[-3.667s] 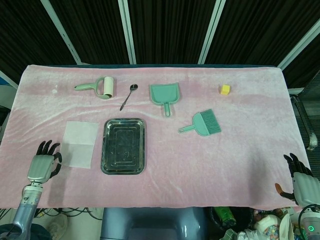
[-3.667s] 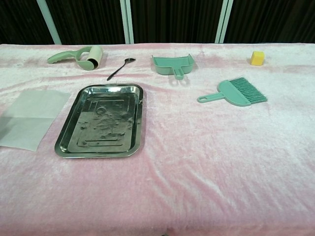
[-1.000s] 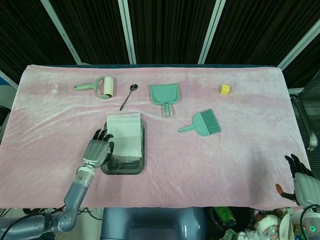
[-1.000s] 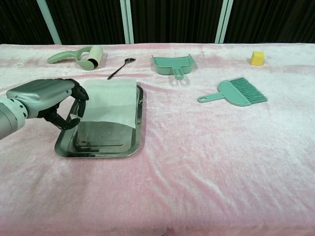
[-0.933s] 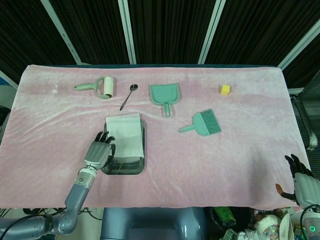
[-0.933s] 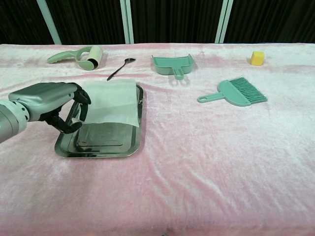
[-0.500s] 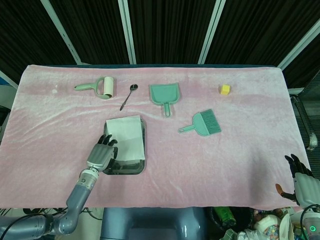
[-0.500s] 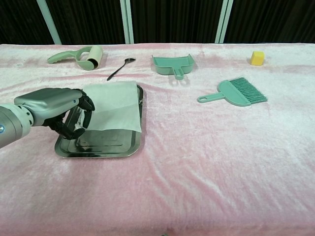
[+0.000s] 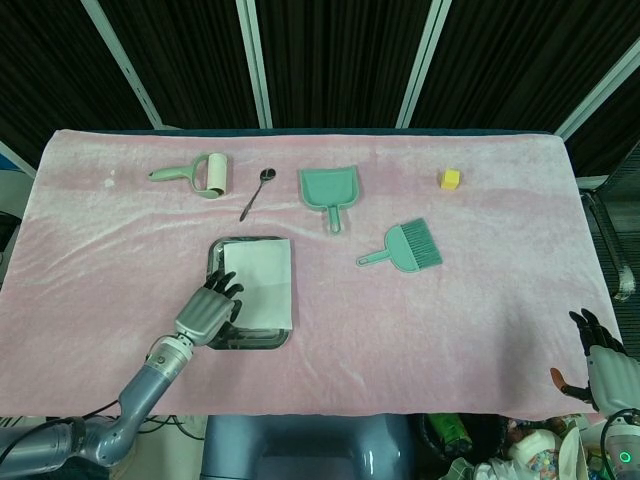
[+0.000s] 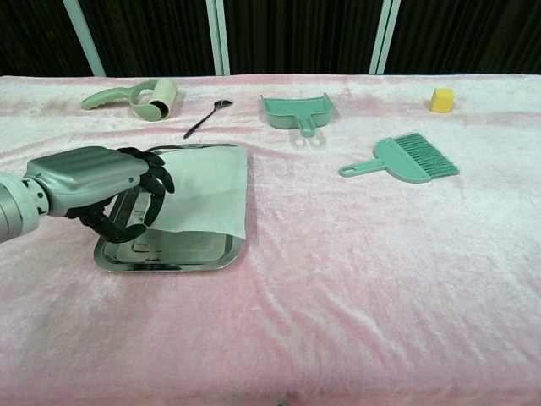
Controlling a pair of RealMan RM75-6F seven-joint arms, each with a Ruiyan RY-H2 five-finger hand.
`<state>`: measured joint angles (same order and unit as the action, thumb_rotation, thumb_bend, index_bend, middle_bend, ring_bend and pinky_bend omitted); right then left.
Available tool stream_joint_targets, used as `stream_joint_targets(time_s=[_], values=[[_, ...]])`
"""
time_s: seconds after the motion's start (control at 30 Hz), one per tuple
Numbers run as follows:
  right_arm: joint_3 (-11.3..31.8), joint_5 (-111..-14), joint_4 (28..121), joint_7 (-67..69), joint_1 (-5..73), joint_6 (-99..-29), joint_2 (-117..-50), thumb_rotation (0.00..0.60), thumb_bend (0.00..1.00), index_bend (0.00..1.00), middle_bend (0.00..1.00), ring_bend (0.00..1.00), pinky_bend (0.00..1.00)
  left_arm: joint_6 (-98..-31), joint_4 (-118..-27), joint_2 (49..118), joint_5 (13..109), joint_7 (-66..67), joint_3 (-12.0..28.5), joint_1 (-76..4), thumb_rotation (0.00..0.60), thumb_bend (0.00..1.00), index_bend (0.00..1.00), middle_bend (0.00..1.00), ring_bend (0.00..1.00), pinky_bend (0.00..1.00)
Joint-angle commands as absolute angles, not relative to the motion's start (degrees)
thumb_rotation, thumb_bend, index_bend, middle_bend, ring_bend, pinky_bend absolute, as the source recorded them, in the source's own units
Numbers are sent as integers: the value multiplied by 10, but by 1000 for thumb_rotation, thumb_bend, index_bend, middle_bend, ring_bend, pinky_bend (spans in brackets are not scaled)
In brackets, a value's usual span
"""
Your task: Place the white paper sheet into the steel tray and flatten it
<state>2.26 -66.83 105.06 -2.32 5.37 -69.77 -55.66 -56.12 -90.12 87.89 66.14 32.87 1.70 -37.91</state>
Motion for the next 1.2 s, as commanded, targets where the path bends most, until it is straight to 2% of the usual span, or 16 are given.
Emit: stream_joint_targets(time_s=[0.03, 0.5, 0.77, 1.2], values=[[23, -668, 1051, -23, 54, -698, -557, 600, 252, 0, 8, 93, 155, -560, -890, 868, 678, 306, 8, -376, 600, 421, 591, 193, 0, 0], [23, -664, 1052, -26, 55, -696, -557, 600, 251, 0, 8, 93, 155, -553, -859, 878, 661, 291, 19, -377, 600, 421, 581, 188, 0, 0], [22, -665, 1052, -26, 55, -695, -556, 600, 252, 0, 8, 93, 155, -542, -915, 875, 580, 321, 20, -373, 600, 410, 577, 186, 0, 0], [21, -665, 1053, -24, 55, -694, -555, 600, 252, 0, 8, 93, 155, -571, -962, 882, 487, 359, 36, -382, 600, 385, 571, 186, 0, 0]])
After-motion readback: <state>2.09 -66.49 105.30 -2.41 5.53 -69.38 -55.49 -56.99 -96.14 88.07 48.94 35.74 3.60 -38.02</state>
